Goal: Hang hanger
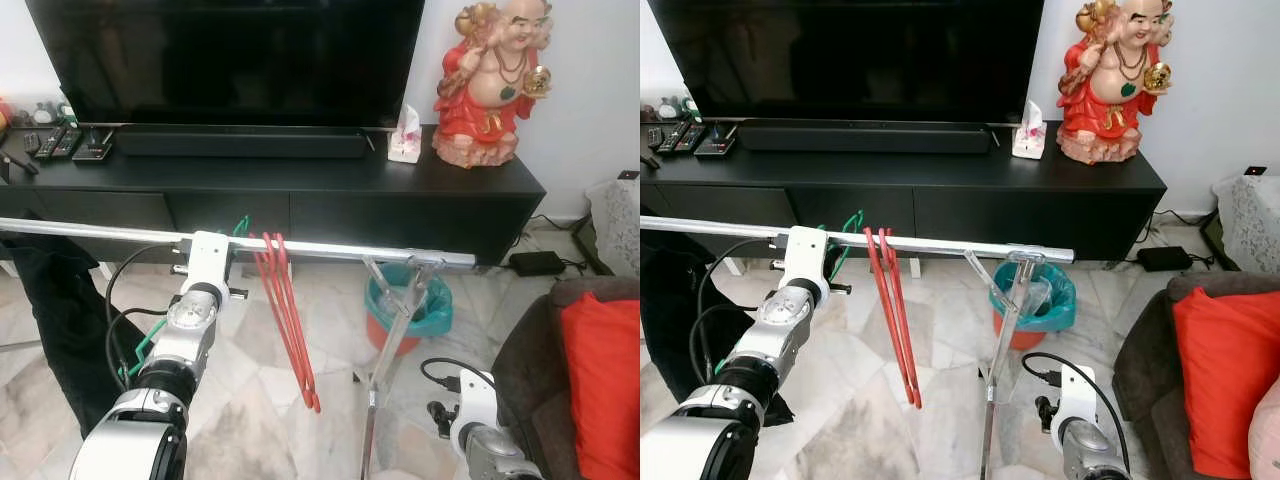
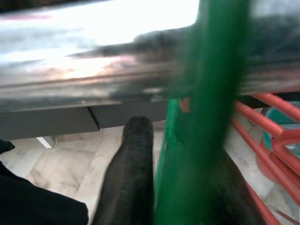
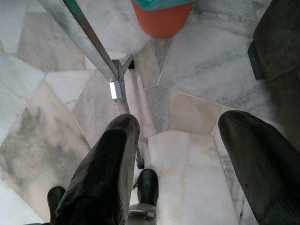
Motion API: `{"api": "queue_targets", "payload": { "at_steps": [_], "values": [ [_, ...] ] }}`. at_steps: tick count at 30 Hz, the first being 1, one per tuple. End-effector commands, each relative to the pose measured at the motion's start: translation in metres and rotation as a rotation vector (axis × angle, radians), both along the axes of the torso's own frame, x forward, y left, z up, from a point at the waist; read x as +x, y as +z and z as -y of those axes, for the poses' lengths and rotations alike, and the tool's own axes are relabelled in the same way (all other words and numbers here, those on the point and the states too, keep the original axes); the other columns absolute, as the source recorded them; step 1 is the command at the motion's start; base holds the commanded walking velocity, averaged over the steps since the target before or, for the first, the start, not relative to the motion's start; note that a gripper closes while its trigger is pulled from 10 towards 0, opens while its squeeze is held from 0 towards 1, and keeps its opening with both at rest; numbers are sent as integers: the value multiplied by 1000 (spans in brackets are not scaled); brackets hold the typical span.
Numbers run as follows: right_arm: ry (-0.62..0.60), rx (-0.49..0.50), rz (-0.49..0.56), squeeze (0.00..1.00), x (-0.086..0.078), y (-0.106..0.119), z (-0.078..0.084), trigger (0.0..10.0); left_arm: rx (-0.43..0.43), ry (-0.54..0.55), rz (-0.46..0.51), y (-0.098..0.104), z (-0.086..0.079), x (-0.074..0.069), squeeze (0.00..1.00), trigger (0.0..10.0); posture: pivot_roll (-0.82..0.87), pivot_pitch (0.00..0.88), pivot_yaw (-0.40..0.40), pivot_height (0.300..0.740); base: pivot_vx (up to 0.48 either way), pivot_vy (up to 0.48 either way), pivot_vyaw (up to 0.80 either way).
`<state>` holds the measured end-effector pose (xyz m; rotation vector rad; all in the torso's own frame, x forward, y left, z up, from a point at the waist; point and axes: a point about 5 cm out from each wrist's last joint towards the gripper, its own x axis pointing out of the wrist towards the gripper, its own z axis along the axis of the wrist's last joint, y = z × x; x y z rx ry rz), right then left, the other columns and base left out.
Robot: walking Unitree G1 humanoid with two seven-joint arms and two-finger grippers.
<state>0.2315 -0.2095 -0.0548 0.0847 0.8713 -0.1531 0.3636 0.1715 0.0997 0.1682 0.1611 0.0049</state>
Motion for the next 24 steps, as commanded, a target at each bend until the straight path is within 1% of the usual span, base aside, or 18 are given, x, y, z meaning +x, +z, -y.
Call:
{"api": "queue_targets", "payload": {
  "at_steps": [1,9,15,21,23,24],
  "values": [
    [-1,-9,11,0,2,2,3,10000,-16,22,-80,-21,-4,-10,1000,10000,54,0,-56,740,0,0,0],
    [-5,-8,19,0,2,3,4,10000,-53,15,4,-7,-2,-8,1000,10000,59,0,-60,740,0,0,0],
    [-5,-7,22,0,2,3,4,10000,-64,6,24,-4,0,-9,1000,10000,58,0,-60,740,0,0,0],
    [-9,-6,28,0,2,3,4,10000,-84,-7,70,1,1,-12,1000,10000,59,0,-61,740,0,0,0],
    [-9,-5,30,0,3,3,3,10000,-105,-34,126,7,2,-16,1000,10000,59,0,-61,740,0,0,0],
    [-10,-4,31,0,2,3,3,10000,-108,-41,134,8,3,-17,1000,10000,59,0,-61,740,0,0,0]
  ]
}}
